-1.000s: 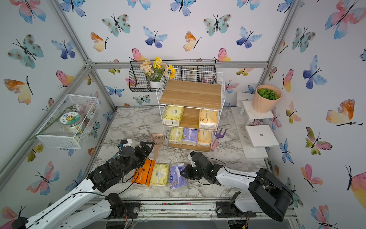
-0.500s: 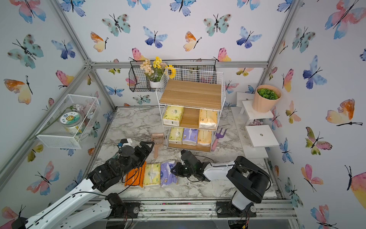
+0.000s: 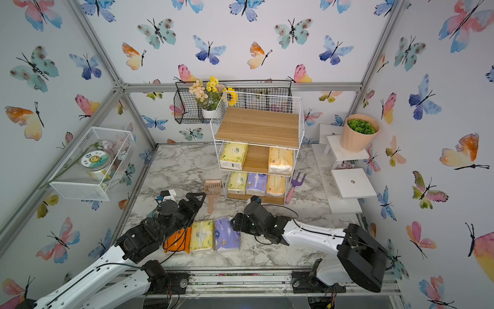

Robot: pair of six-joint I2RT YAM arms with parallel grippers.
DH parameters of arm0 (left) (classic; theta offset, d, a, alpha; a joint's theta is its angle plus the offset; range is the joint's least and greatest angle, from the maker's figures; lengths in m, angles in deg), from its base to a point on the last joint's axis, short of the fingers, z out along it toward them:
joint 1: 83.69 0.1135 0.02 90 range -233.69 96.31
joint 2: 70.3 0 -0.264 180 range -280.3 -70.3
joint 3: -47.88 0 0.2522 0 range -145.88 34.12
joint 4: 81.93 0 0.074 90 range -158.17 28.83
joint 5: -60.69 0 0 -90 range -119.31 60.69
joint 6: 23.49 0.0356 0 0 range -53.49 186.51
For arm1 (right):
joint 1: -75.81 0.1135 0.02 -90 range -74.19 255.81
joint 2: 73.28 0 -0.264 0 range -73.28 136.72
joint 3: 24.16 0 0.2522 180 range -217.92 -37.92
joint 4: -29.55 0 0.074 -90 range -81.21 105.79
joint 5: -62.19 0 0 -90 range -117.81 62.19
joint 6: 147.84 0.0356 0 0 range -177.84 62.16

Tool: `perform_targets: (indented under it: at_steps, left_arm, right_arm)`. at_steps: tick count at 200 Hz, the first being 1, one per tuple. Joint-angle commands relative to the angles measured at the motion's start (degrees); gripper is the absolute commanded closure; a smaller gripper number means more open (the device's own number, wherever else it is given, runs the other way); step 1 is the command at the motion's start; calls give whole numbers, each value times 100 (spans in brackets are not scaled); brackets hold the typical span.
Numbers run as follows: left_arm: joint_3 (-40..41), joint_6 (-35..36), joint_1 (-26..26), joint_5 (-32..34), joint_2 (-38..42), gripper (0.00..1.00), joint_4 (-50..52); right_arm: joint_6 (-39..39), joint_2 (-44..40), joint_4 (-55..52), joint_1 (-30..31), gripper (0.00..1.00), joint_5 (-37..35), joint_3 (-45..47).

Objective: Remove the tissue boxes from the shelf
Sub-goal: Place the box of tissues at the center of the board, then pick up a box of tissues from the shelf.

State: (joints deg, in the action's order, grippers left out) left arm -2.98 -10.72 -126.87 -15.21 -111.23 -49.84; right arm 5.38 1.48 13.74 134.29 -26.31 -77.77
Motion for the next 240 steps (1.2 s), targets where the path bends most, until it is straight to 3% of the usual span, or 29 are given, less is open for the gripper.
perform_targets:
  at_steps: [1,51,82,107,136,185,240]
  left_arm:
    - [-171,-72,35,23,-131,10,-119]
    - [-65,-60,46,215,-222,13,-704]
    - [-134,26,186,64,-307,12,-780]
    - [-130,166,640,-505,-439,12,-890]
    - [-116,216,781,-732,-548,12,-1105]
    - [-404,713,879,-767,-660,13,-1005]
    - [-378,692,899,-1061,-713,15,-1038]
  right_arm:
    - [-172,-526,-969,14,23,-729,-157]
    - [303,-705,-1051,14,41,-1275,-1401]
    - [448,-229,-694,14,36,-1918,-2272]
    - [863,74,-253,14,31,-2717,-2577]
    - [1378,323,-344,14,30,-3383,-2933]
    - [1450,909,-1773,14,41,-4121,-4128]
    - [1190,1346,-2581,-41,44,-4569,-4756]
